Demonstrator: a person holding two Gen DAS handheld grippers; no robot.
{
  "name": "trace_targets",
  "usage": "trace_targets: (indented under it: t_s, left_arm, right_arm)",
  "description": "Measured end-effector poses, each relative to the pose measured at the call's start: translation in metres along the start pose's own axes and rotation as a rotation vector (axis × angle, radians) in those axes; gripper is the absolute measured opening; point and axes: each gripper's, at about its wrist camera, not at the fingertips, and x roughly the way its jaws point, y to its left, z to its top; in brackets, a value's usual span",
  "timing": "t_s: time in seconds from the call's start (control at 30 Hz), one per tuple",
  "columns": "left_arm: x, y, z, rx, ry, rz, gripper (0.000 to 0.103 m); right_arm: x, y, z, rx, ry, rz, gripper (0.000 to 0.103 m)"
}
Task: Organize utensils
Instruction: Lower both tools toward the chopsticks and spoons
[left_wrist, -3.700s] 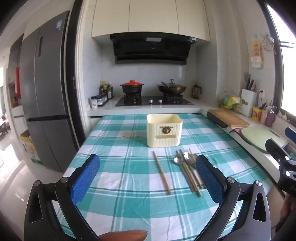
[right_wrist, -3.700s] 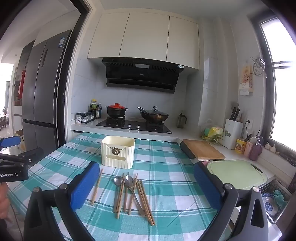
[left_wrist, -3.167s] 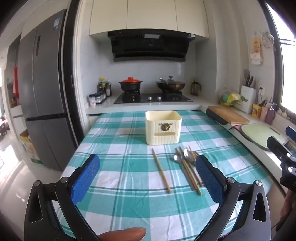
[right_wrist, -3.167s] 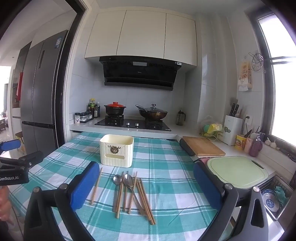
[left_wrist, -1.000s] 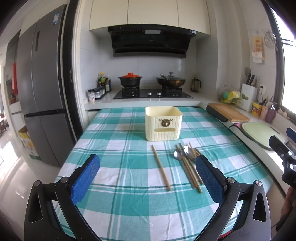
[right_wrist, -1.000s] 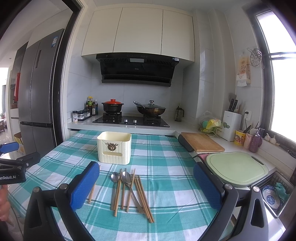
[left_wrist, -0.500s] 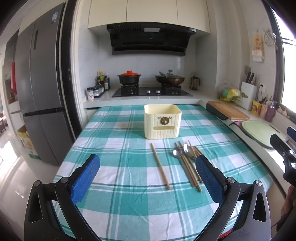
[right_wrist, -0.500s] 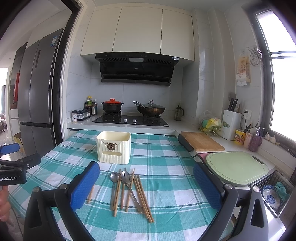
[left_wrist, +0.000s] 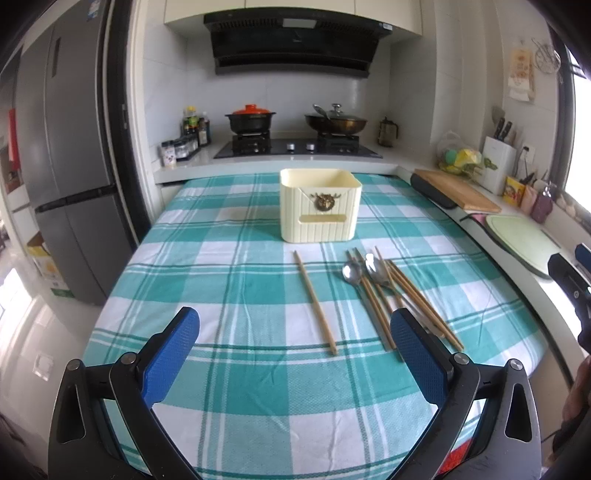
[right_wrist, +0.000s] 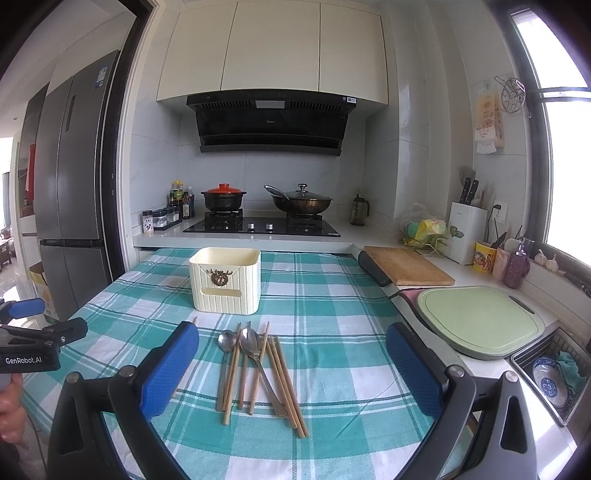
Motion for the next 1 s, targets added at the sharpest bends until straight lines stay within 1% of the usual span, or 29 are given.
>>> trace_targets:
  t_s: [0.13,0.23,0.33,0.4,0.43,0.47,0.5,0.53,0.57,0.6,0.67,0.73,0.77,0.83,0.9,1.0]
  left_arm:
    - [0.024,-0.006,-0.005,0.017,0.049,-0.056,0.103]
    - [0.054,-0.007,-0.004,0.012,0.100,-0.070,0.103]
    - [0.089,-0.006,0.000,0.028,0.145,-0.053,0.103]
    - [0.115,-0.007,0.002,0.035,0.178,-0.044,0.103]
    - [0.128,-0.008,0.003,0.039,0.196,-0.038,0.103]
    - [0.142,-0.009,0.003,0.042,0.218,-0.030,0.103]
    - [0.153,-0.009,0.003,0.042,0.239,-0.028,0.103]
    - [0.164,-0.011,0.002,0.044,0.256,-0.024,0.103]
    - [0.174,-0.012,0.001,0.045,0.271,-0.017,0.103]
    - [0.183,-0.012,0.000,0.046,0.283,-0.007,0.103]
    - [0.198,-0.014,-0.002,0.048,0.302,0.009,0.103]
    - [0.207,-0.014,-0.004,0.043,0.317,0.019,0.103]
    - [0.212,-0.014,-0.004,0.040,0.322,0.025,0.103]
    - [0.218,-0.016,-0.005,0.039,0.326,0.037,0.103]
    - [0.222,-0.017,-0.006,0.045,0.328,0.048,0.103]
    - [0.227,-0.017,-0.008,0.055,0.330,0.057,0.103]
  right_arm:
    - [0.022,-0.013,-0.004,0.016,0.051,0.046,0.103]
    - [0.047,-0.025,-0.011,-0.009,0.103,0.078,0.103]
    - [0.085,-0.034,-0.022,-0.059,0.200,0.123,0.103]
    - [0.120,-0.038,-0.031,-0.097,0.301,0.171,0.103]
    - [0.136,-0.039,-0.036,-0.111,0.351,0.196,0.099]
    - [0.155,-0.040,-0.041,-0.124,0.406,0.219,0.089]
    - [0.174,-0.042,-0.046,-0.128,0.461,0.241,0.080]
    - [0.190,-0.043,-0.052,-0.122,0.508,0.254,0.063]
    - [0.206,-0.045,-0.056,-0.109,0.557,0.270,0.053]
    - [0.220,-0.046,-0.060,-0.091,0.599,0.292,0.050]
    - [0.239,-0.046,-0.065,-0.069,0.654,0.332,0.037]
    - [0.250,-0.041,-0.067,-0.084,0.690,0.365,0.035]
    - [0.255,-0.038,-0.068,-0.100,0.707,0.377,0.030]
    - [0.267,-0.034,-0.072,-0.123,0.747,0.390,0.025]
    - [0.274,-0.029,-0.077,-0.154,0.779,0.386,0.024]
    - [0.280,-0.025,-0.078,-0.184,0.802,0.392,0.023]
